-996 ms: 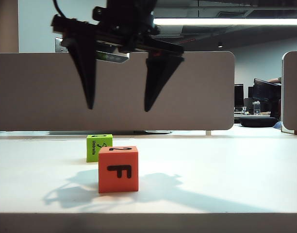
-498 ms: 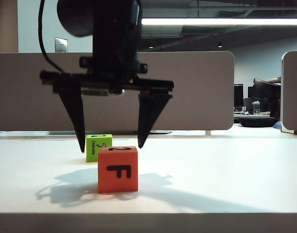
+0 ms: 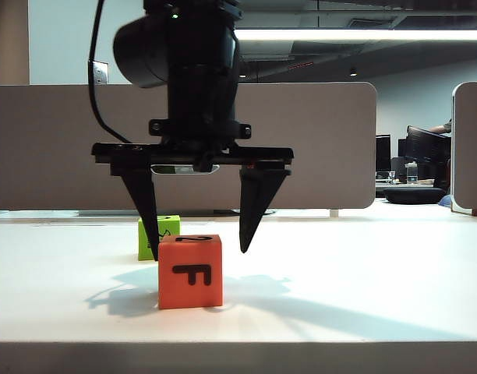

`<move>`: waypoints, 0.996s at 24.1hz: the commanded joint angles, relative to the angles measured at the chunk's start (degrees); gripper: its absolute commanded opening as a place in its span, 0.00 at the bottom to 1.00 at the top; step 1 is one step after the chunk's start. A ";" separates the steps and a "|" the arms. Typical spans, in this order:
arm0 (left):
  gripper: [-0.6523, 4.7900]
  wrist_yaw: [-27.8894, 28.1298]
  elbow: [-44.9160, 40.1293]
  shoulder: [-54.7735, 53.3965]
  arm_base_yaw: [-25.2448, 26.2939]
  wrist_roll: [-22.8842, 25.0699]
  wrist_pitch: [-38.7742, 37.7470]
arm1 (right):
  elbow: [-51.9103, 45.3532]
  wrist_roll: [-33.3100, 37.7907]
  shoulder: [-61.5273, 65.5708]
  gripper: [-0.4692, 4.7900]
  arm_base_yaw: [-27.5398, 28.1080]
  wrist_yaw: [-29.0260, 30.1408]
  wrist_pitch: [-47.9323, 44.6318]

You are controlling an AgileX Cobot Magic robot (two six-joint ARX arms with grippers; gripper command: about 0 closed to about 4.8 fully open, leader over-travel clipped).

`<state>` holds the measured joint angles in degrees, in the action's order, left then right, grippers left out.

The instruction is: Stack the letter block on the right onto the letter block on the left.

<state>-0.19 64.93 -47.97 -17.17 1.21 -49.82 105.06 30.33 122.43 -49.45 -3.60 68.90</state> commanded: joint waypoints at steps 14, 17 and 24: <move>0.11 0.20 0.26 0.13 -0.02 -0.24 0.17 | 0.17 -0.09 1.66 0.60 0.33 2.38 0.28; 0.11 0.20 0.26 0.13 -0.02 -0.11 0.17 | 0.26 -1.11 1.64 0.54 0.48 2.21 -0.22; 0.11 0.20 0.26 0.13 -0.02 -0.11 0.20 | 5.35 -8.02 1.60 0.54 2.97 -1.01 1.44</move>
<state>-0.16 64.93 -47.97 -17.17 1.26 -50.09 108.31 24.80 124.68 -47.27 -1.98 70.17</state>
